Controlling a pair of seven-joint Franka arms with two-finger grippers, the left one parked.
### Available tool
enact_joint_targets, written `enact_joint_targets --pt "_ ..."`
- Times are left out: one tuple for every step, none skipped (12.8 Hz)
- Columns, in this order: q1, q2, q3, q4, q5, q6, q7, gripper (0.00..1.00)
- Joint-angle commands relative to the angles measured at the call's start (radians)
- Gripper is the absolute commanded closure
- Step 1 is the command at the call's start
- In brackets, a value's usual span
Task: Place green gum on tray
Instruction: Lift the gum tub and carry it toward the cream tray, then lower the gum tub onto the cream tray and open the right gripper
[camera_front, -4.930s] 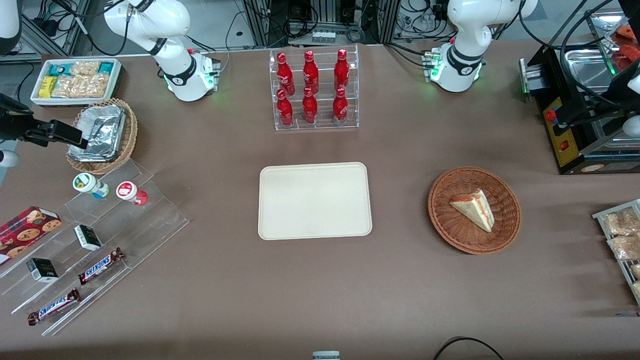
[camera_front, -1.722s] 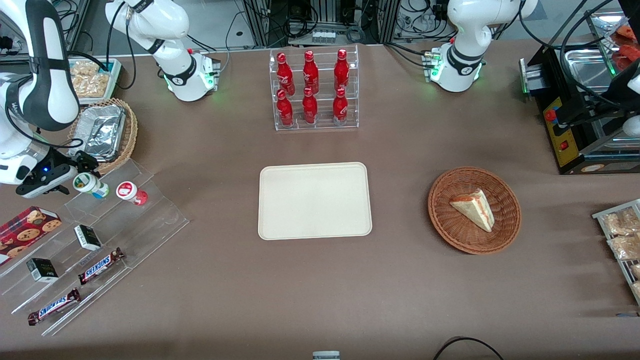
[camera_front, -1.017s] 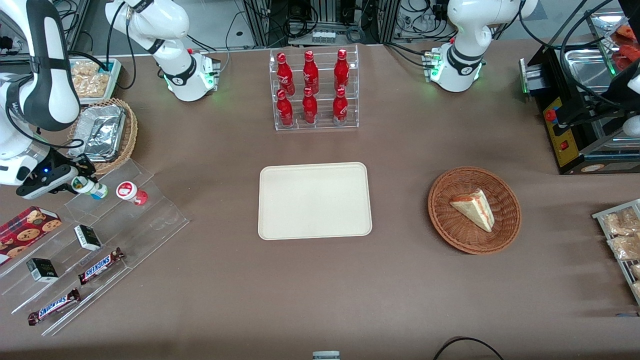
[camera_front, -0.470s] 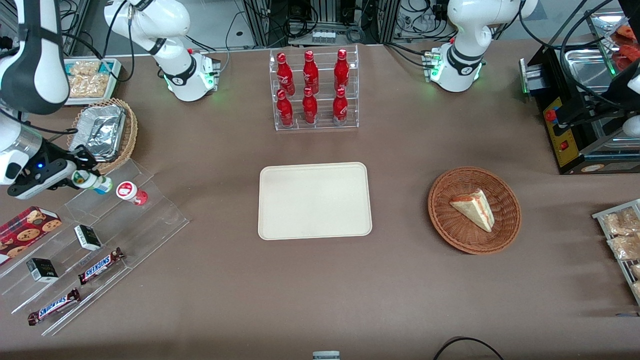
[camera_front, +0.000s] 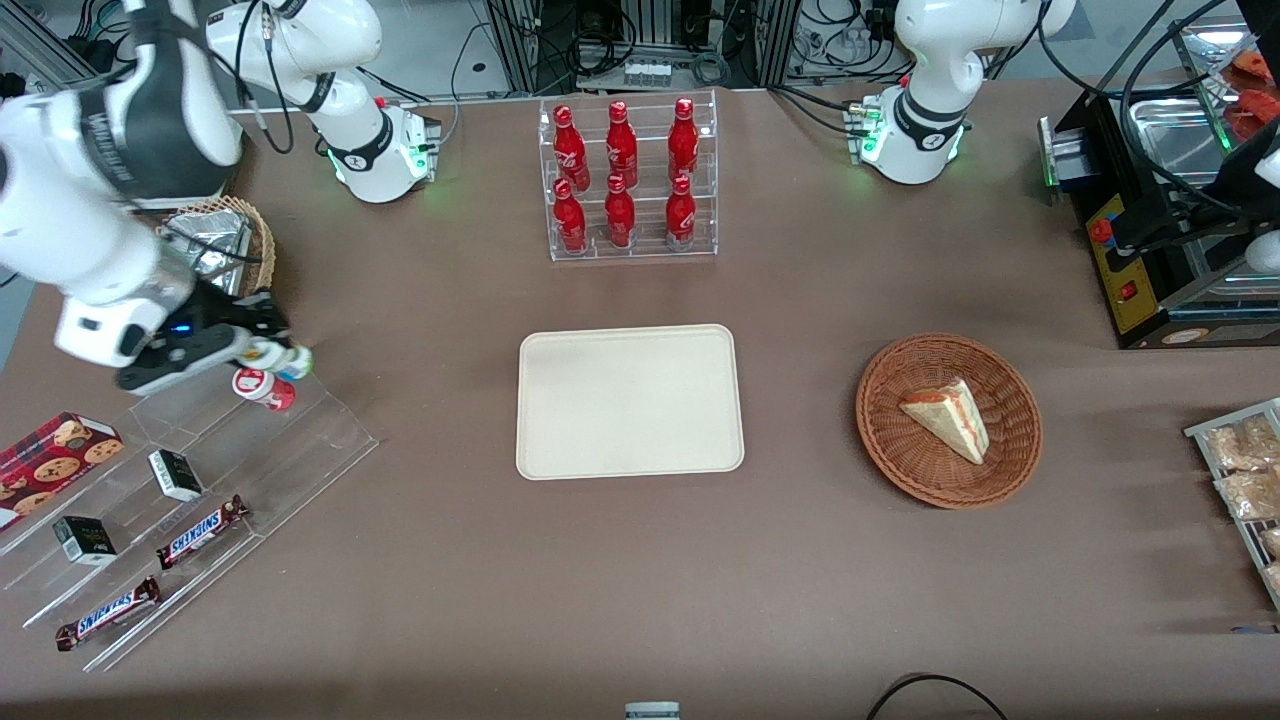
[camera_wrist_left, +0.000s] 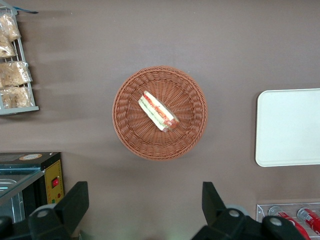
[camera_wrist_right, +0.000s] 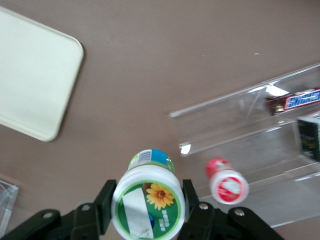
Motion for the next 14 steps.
enact_joint_targets --pt "0.138 0.048 -0.012 0.049 0.003 -0.002 0.233 1.00" --pt "0.175 0.074 -0.012 0.060 0.008 -0.001 0.332 1.00" --pt "0.199 0.106 -0.010 0.066 0.014 0.013 0.422 1.00" --pt "0.253 0.132 -0.010 0.074 0.013 0.051 0.494 1.00" --pt "0.313 0.163 -0.012 0.081 0.005 0.091 0.559 1.00" --pt "0.350 0.204 -0.013 0.106 0.003 0.114 0.629 1.00" --pt "0.387 0.255 -0.013 0.147 0.003 0.122 0.708 1.00" --pt "0.419 0.303 -0.013 0.184 0.002 0.123 0.758 1.00" --pt "0.451 0.341 -0.013 0.213 0.003 0.139 0.809 1.00" --pt "0.488 0.385 -0.013 0.245 0.005 0.166 0.869 1.00" --pt "0.517 0.436 -0.013 0.268 0.005 0.204 0.935 1.00" --pt "0.564 0.496 -0.016 0.285 0.002 0.266 1.019 1.00" --pt "0.592 0.546 -0.018 0.302 -0.001 0.316 1.084 1.00" --pt "0.606 0.589 -0.018 0.321 -0.009 0.352 1.125 1.00"
